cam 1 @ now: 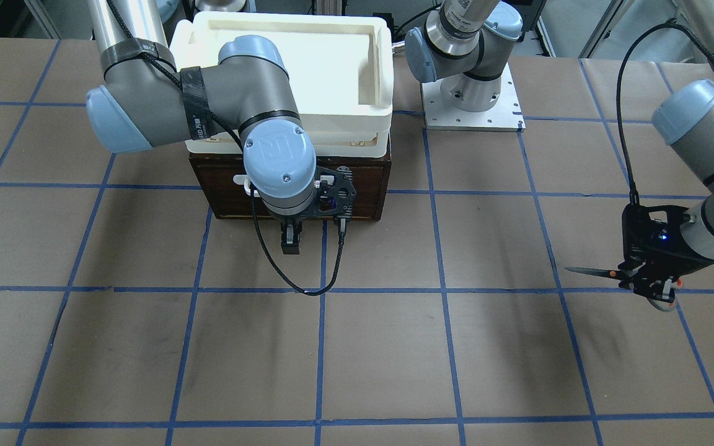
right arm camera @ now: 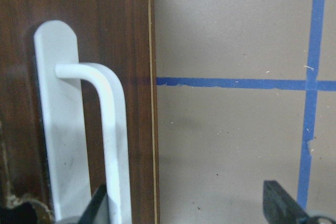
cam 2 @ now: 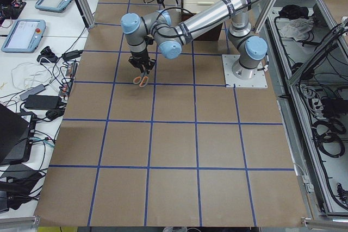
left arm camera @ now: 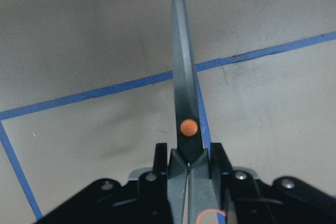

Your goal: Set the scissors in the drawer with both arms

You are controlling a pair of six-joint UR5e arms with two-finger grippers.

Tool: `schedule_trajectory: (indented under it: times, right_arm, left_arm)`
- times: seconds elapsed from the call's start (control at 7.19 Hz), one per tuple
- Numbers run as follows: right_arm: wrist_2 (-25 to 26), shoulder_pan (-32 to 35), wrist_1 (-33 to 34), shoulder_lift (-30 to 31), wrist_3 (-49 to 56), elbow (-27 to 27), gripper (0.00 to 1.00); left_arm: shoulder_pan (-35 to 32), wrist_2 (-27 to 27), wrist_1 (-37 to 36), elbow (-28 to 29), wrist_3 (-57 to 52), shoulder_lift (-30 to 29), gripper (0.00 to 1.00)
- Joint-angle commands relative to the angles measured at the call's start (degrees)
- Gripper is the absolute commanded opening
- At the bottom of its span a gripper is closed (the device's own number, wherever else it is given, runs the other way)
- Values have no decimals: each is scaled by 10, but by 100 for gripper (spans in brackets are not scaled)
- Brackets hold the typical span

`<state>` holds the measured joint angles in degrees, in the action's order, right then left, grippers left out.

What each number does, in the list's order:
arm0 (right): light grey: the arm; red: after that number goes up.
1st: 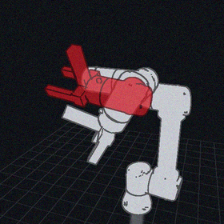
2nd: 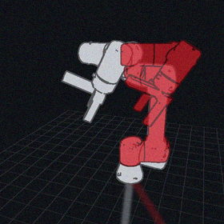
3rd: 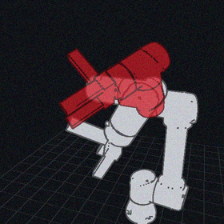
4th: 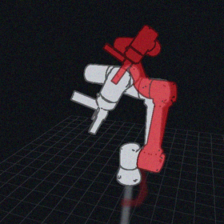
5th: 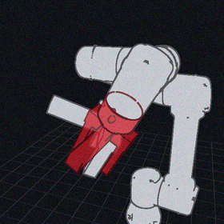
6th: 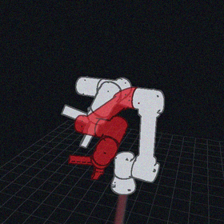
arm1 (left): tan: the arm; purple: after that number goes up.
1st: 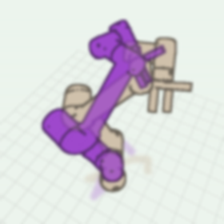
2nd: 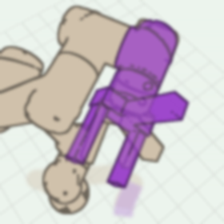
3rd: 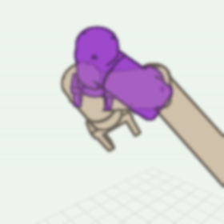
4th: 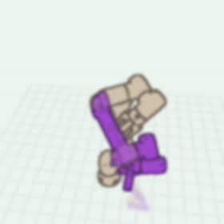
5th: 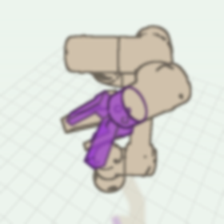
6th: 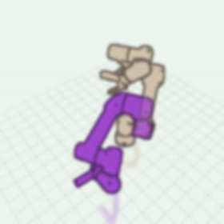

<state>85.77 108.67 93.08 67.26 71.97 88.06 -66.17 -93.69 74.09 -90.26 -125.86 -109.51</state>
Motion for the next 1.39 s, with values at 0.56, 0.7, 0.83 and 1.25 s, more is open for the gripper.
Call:
schedule_trajectory:
  times: [0.56, 0.7, 0.83, 1.25]
  right_arm:
    - [7, -2, 32, -24, 25, -27, 100]
    - [14, -2, 33, -32, 26, -39, 100]
    - [15, -2, 35, -38, 27, -46, 100]
    - [17, -2, 50, -50, 35, -60, 100]
  left_arm:
    - [0, 0, 1, 0, 0, -1, 0]
    - [0, 0, 0, 0, 0, -3, 0]
    - [0, -1, 1, 0, 0, -3, 0]
    - [-1, 0, 1, -1, 0, -3, 0]
